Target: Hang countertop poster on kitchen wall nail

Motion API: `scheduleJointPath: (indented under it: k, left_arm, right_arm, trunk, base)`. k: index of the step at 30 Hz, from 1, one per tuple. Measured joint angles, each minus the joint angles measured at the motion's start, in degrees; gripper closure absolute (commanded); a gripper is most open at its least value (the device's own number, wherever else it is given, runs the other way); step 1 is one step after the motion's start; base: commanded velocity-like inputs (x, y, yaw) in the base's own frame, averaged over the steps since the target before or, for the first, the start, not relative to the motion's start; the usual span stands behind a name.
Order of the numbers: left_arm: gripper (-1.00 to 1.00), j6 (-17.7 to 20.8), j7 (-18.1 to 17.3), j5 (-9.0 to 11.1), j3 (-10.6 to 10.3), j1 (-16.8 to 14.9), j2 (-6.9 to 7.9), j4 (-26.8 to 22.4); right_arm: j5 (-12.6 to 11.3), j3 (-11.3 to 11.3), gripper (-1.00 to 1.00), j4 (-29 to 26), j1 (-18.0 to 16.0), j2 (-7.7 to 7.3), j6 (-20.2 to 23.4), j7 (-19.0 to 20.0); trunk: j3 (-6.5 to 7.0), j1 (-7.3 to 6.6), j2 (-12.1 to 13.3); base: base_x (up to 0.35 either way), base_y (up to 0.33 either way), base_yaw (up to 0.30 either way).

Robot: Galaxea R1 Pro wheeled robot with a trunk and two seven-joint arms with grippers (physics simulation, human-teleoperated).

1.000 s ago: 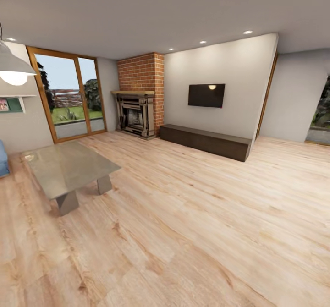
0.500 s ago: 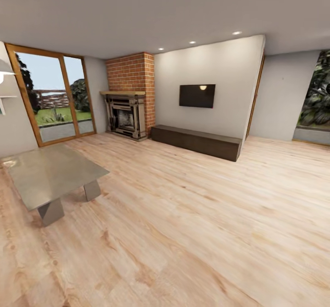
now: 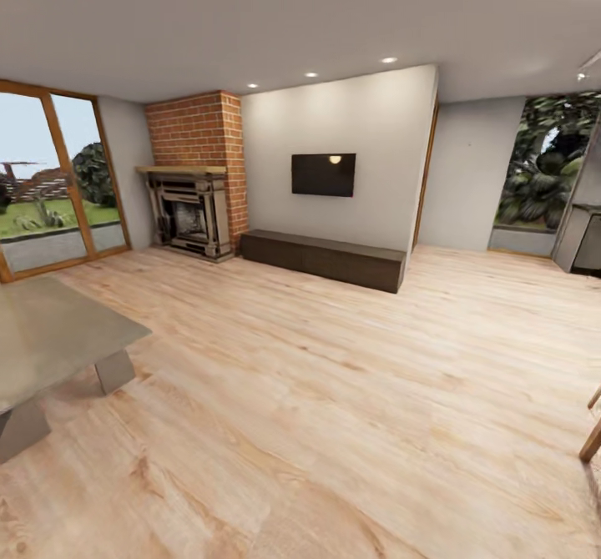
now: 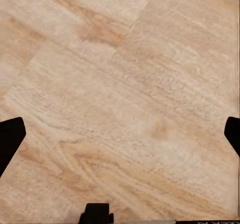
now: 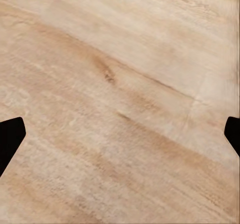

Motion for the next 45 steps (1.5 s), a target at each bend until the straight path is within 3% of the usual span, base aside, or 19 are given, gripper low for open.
scheduleJointPath:
  k: [24, 45]
  left_arm:
    - [-1.0, 0.0, 0.0, 0.0, 0.0, 0.0, 0.04, 0.0]
    - [-1.0, 0.0, 0.0, 0.0, 0.0, 0.0, 0.05, 0.0]
  right_arm:
    - [0.1, 0.0, -1.0, 0.0, 0.0, 0.0, 0.0, 0.0]
    - [0.1, 0.1, -1.0, 0.0, 0.0, -0.08, 0.0, 0.0]
  trunk:
    - [0.0, 0.0, 0.0]
    - [0.0, 0.0, 0.0]
  base:
    - [0.312, -0.086, -0.299]
    - [0.314, -0.049, -0.02]
